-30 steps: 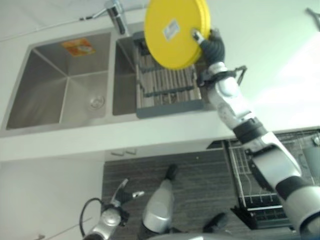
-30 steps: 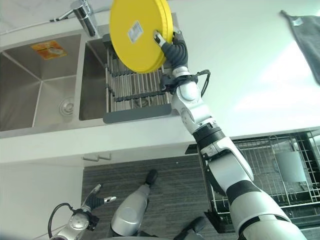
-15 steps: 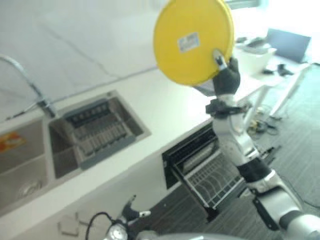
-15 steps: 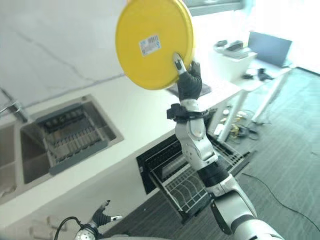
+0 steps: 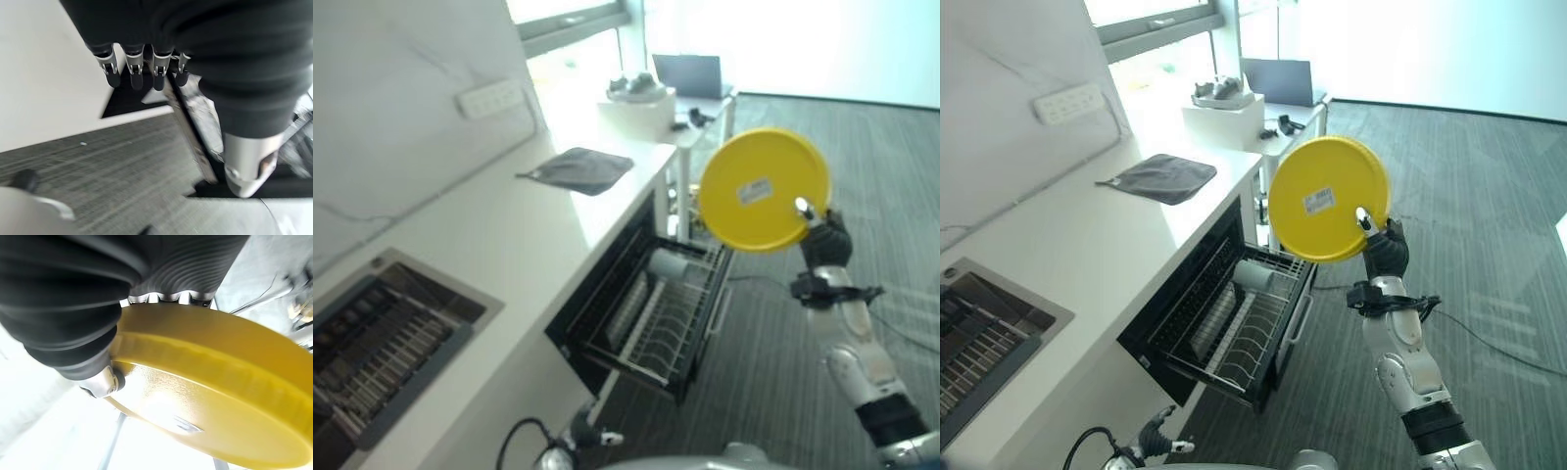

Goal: Place the dishes in the dishwasher.

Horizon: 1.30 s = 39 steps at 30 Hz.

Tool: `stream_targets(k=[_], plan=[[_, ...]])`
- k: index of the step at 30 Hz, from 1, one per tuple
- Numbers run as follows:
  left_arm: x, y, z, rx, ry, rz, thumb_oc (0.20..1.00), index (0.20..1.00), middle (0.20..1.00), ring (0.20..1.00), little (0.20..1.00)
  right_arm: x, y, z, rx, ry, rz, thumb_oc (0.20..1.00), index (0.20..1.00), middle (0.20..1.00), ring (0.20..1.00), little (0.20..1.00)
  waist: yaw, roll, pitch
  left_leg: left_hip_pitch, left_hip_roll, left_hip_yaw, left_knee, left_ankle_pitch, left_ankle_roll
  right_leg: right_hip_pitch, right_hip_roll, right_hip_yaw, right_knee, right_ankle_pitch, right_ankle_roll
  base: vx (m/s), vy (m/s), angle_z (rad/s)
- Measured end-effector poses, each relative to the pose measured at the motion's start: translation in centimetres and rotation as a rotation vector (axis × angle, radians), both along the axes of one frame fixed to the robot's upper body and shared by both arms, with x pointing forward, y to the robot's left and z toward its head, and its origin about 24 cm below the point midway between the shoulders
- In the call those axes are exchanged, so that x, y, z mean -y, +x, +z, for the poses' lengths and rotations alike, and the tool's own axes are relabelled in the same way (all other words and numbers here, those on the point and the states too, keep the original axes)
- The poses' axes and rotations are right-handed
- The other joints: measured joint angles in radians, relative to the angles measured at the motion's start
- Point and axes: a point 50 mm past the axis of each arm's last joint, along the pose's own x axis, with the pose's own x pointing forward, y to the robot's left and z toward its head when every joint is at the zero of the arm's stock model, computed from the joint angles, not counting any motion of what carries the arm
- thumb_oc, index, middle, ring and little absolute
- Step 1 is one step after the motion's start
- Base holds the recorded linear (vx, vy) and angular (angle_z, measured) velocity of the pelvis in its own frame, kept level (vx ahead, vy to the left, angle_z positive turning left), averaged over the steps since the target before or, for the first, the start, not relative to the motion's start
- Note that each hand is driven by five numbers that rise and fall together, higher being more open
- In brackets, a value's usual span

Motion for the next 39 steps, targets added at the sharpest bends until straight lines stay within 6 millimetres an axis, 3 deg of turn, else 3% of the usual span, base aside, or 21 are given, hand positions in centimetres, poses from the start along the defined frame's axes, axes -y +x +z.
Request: stream_targets(k=[5, 6, 8, 12, 16, 18, 21, 28, 32, 35, 39], plan=[[0.7, 7.0, 3.6, 0.185, 0.026, -0.102, 1.0, 1.0, 1.0, 1.0, 1.0, 0.8, 3.4, 1.8, 0.046, -0.187, -0.014, 0.2, 0.2, 0.2, 0.2, 0.2, 0.029, -0.018, 0.234, -0.182, -0.014, -0.077, 0.142, -0.009, 0.015, -0.108, -0.038, -0.001, 0.031, 0.049, -0.012, -0.21, 0.002, 0.21], [0.8, 7.9, 4.0, 0.201, 0.058, -0.141, 1.0, 1.0, 1.0, 1.0, 1.0, 1.1, 4.1, 1.9, 0.035, -0.205, -0.029, 0.2, 0.2, 0.2, 0.2, 0.2, 0.039, -0.016, 0.281, -0.202, -0.017, -0.094, 0.149, -0.008, 0.015, -0.11, -0.042, -0.011, 0.029, 0.057, -0.012, -0.03, 0.009, 0.27], [0.2, 7.7, 3.8, 0.177, 0.081, -0.136, 1.0, 1.0, 1.0, 1.0, 1.0, 0.5, 4.1, 1.5, 0.019, -0.238, 0.004, 0.2, 0.2, 0.2, 0.2, 0.2, 0.062, -0.016, 0.317, -0.208, -0.022, -0.104, 0.15, -0.008, 0.016, -0.108, -0.047, -0.014, 0.023, 0.057, -0.012, -0.01, 0.021, 0.22], [-2.2, 6.1, 2.8, 0.118, 0.199, -0.192, 1.0, 1.0, 1.0, 1.0, 1.0, -2.5, 4.4, 1.0, 0.027, -0.299, 0.145, 0.2, 0.2, 0.2, 0.2, 0.2, 0.088, -0.017, 0.332, -0.209, -0.033, -0.132, 0.157, -0.018, 0.028, -0.079, -0.06, -0.034, 0.027, 0.052, -0.014, 0.01, 0.071, 0.2], [-1.9, 6.9, 3.4, 0.141, 0.204, -0.233, 1.0, 1.0, 1.0, 1.0, 1.0, -5.4, 5.0, 1.7, 0.071, -0.334, 0.228, 0.2, 0.2, 0.2, 0.2, 0.2, 0.101, -0.015, 0.333, -0.205, -0.049, -0.15, 0.159, -0.022, 0.035, -0.058, -0.077, -0.051, 0.028, 0.05, -0.007, 0.01, 0.048, 0.17], [-1.3, 7.8, 4.0, 0.171, 0.19, -0.247, 1.0, 1.0, 1.0, 1.0, 1.0, -6.2, 5.3, 2.2, 0.091, -0.365, 0.247, 0.2, 0.2, 0.2, 0.2, 0.2, 0.129, -0.015, 0.333, -0.205, -0.052, -0.161, 0.166, -0.025, 0.038, -0.046, -0.082, -0.062, 0.029, 0.044, -0.006, 0.01, 0.03, 0.2], [-1.4, 7.8, 3.9, 0.154, 0.19, -0.253, 1.0, 1.0, 1.0, 1.0, 1.0, -6.6, 5.8, 3.0, 0.097, -0.397, 0.228, 0.2, 0.2, 0.2, 0.2, 0.2, 0.133, -0.018, 0.335, -0.208, -0.054, -0.177, 0.179, -0.029, 0.039, -0.031, -0.087, -0.075, 0.031, 0.041, -0.002, 0.03, 0.015, 0.12], [-1.5, 7.6, 3.5, 0.12, 0.2, -0.248, 1.0, 1.0, 1.0, 1.0, 1.0, -5.7, 7.7, 2.6, 0.017, -0.523, 0.133, 0.2, 0.2, 0.2, 0.2, 0.2, 0.15, -0.02, 0.336, -0.225, -0.044, -0.201, 0.211, -0.042, 0.035, -0.031, -0.09, -0.087, 0.062, 0.019, 0.006, -0.01, -0.001, 0.07], [-1.3, 9.3, 4.6, 0.168, 0.21, -0.26, 1.0, 1.0, 1.0, 1.0, 1.0, -2.9, 10.0, 4.8, -0.004, -0.703, 0.012, 0.2, 0.2, 0.2, 0.2, 0.2, 0.187, -0.033, 0.359, -0.301, -0.036, -0.226, 0.258, -0.042, 0.036, -0.085, -0.091, -0.1, 0.099, 0.012, -0.003, -0.07, -0.006, 0.13], [-1.9, 9.6, 4.9, 0.178, 0.224, -0.256, 1.0, 1.0, 1.0, 1.0, 1.0, -1.9, 10.5, 6.4, 0.019, -0.769, -0.036, 0.2, 0.2, 0.2, 0.2, 0.2, 0.197, -0.046, 0.392, -0.317, -0.036, -0.243, 0.263, -0.042, 0.036, -0.09, -0.092, -0.114, 0.103, 0.009, -0.005, -0.05, -0.023, 0.13], [-3.2, 10.7, 6.3, 0.247, 0.259, -0.251, 1.0, 1.0, 1.0, 1.0, 1.0, -0.2, 11.5, 6.7, -0.044, -0.957, -0.088, 0.2, 0.2, 0.2, 0.2, 0.2, 0.219, -0.055, 0.413, -0.352, -0.035, -0.27, 0.281, -0.044, 0.036, -0.104, -0.096, -0.138, 0.124, -0.001, -0.018, -0.05, -0.031, 0.15]])
